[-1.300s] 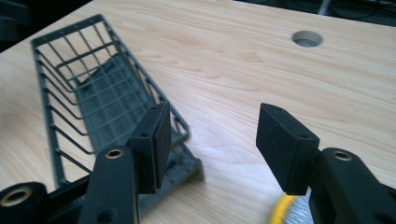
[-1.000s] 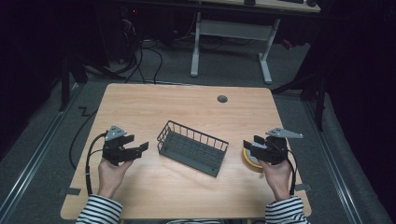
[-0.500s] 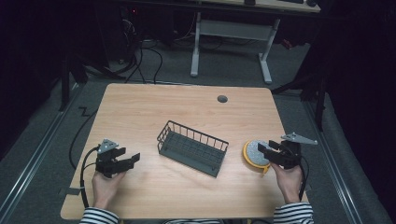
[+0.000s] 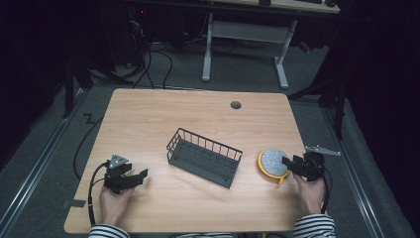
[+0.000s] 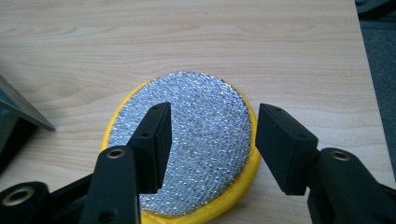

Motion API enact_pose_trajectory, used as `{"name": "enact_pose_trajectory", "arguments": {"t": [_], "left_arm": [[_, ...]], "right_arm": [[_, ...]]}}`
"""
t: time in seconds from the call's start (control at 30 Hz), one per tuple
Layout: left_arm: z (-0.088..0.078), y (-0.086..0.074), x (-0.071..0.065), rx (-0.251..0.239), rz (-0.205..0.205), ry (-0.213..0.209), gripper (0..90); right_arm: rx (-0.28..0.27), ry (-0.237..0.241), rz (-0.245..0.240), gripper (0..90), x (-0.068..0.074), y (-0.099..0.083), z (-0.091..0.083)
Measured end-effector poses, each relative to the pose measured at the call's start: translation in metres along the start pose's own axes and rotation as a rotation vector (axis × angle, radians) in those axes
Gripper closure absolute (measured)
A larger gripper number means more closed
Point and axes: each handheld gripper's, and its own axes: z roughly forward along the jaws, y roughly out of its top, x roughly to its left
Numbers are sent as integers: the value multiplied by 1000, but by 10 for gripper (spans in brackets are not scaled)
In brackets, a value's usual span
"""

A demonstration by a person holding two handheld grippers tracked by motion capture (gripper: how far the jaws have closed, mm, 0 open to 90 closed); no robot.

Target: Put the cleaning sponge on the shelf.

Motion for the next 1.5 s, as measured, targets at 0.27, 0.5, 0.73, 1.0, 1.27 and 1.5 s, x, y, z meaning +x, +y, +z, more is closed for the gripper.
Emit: {"name": "enact_pose_trajectory", "arguments": {"t": [0.27,0.5,0.73,1.0,1.27,1.5], "left_arm": [[3,-7,-1,-16,32,33,303],[5,-7,-6,-4,68,66,301],[6,-7,-10,8,97,93,293],[6,-7,-10,7,96,93,290],[6,-7,-10,8,95,95,287],[6,-7,-10,7,93,95,283]], "right_arm": [[52,2,44,492,-13,1,8],[125,-4,29,493,-17,11,12],[214,-1,23,496,-19,17,22],[291,13,21,504,-19,27,28],[368,-5,-17,588,-15,32,36],[391,5,-24,672,-14,32,40]]}}
